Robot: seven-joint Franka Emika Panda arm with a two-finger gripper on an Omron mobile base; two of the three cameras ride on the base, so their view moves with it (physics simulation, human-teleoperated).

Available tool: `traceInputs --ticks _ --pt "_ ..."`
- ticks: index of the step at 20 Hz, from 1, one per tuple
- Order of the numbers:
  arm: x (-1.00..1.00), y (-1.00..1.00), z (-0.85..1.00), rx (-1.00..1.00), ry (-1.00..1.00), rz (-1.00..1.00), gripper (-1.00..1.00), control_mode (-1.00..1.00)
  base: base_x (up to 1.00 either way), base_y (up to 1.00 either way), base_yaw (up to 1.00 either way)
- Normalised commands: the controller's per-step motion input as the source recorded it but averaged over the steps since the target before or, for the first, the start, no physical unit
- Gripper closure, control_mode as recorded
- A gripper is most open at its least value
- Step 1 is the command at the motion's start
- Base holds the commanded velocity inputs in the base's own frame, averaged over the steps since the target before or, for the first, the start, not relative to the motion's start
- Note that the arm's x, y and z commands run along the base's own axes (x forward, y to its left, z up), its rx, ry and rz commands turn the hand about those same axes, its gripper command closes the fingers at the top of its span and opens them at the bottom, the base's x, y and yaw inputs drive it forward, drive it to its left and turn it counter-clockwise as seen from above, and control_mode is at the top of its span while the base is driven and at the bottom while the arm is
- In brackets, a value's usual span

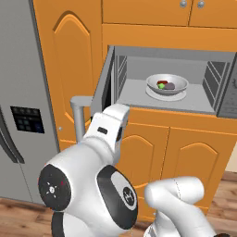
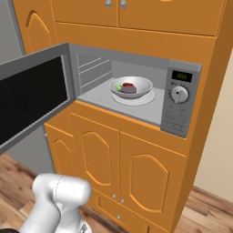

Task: Place the bowl containing the eggplant and bell pepper in the microwave. Close the microwave door and press the start button to microwave the meal.

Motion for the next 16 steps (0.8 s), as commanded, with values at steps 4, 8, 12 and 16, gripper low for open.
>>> traceInputs --ticks 4,8,12,16 --pt "0.0 0.84 0.0 -0.24 0.0 0.0 -1.0 -1.0 0.0 0.0 0.0" --pt "0.0 0.85 0.0 -0.24 0.0 0.0 -1.0 -1.0 0.0 0.0 0.0" --pt "0.03 0.8 -0.04 -0.21 0.0 0.0 -1.0 -1.0 0.0 0.0 0.0" --pt "0.33 0.51 0.0 -0.1 0.0 -0.01 -1.0 -1.0 0.0 0.0 0.0"
